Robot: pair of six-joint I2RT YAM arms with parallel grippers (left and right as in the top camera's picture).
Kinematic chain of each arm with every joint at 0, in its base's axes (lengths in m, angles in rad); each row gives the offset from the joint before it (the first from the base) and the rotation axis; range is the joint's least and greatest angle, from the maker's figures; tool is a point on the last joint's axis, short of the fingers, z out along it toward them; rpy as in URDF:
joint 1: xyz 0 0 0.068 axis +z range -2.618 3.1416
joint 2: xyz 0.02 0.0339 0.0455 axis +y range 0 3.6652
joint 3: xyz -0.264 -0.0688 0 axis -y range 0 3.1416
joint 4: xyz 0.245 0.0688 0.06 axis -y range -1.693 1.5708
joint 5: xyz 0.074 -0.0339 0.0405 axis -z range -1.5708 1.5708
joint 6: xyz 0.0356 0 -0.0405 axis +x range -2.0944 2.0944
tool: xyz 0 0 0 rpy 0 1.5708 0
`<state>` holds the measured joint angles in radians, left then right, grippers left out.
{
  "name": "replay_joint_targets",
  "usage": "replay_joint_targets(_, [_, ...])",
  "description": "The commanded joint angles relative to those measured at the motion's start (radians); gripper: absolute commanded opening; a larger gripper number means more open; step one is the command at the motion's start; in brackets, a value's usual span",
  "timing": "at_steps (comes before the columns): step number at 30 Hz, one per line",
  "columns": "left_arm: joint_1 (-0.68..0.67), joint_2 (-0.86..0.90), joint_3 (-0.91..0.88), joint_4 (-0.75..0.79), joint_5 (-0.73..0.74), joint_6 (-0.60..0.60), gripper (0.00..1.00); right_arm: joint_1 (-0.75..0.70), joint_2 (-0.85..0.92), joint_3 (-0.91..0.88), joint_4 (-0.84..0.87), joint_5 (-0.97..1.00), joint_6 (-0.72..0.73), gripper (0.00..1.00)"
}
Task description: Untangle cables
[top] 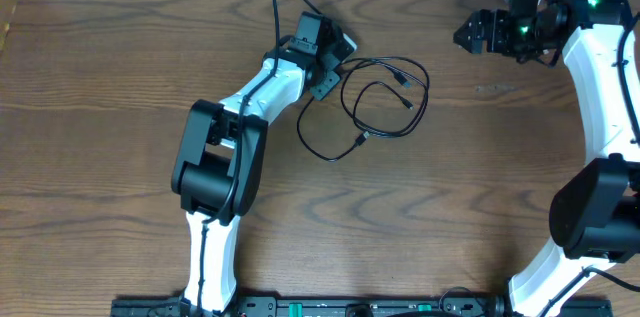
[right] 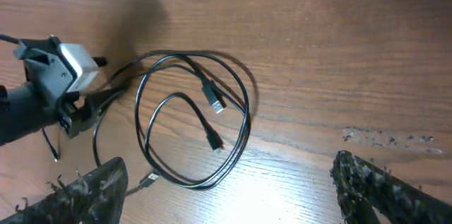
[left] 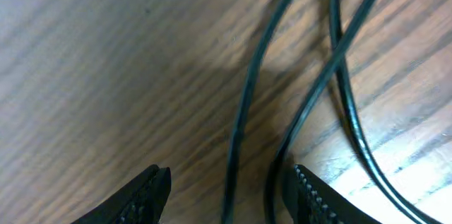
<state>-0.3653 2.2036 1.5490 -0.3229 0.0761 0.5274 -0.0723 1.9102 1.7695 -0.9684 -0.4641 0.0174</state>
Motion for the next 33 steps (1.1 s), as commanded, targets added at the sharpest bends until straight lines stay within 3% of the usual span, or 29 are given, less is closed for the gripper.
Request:
replay_joint_targets(1, [0.0,0.027,0.007,-0.016,0.028,-0.043,0.55,0.01,-0.007,-0.01,-0.001,-0.01,-0.011,0.88])
replay_joint_targets(5, [0.0,0.054,0.007,-0.085,0.132,-0.095,0.54,0.014,-0.007,-0.011,-0.001,-0.01,-0.011,0.88])
replay_joint_targets(11, [-0.001,0.056,0.006,-0.247,0.246,-0.248,0.41,0.029,-0.007,-0.011,-0.005,-0.01,-0.011,0.88])
replay_joint_targets(14, [-0.001,0.056,0.006,-0.307,0.256,-0.315,0.29,0.031,-0.007,-0.011,-0.013,-0.01,-0.011,0.87])
replay_joint_targets(16, [-0.001,0.056,0.006,-0.357,0.256,-0.412,0.11,0.034,-0.007,-0.011,-0.019,-0.01,-0.012,0.87])
replay_joint_targets(18, [0.0,0.055,0.007,-0.374,0.256,-0.441,0.08,0.038,-0.007,-0.011,-0.019,-0.01,-0.012,0.87])
replay_joint_targets(23, [0.001,-0.019,0.008,-0.416,0.253,-0.481,0.08,0.053,-0.007,-0.012,-0.032,-0.01,-0.012,0.86])
replay_joint_targets(29, [-0.001,-0.294,0.029,-0.452,0.259,-0.632,0.07,0.121,-0.007,-0.012,-0.027,-0.013,-0.016,0.84])
replay_joint_targets(33, [-0.001,-0.534,0.029,-0.423,0.366,-0.666,0.08,0.146,-0.007,-0.012,-0.011,-0.01,-0.015,0.85])
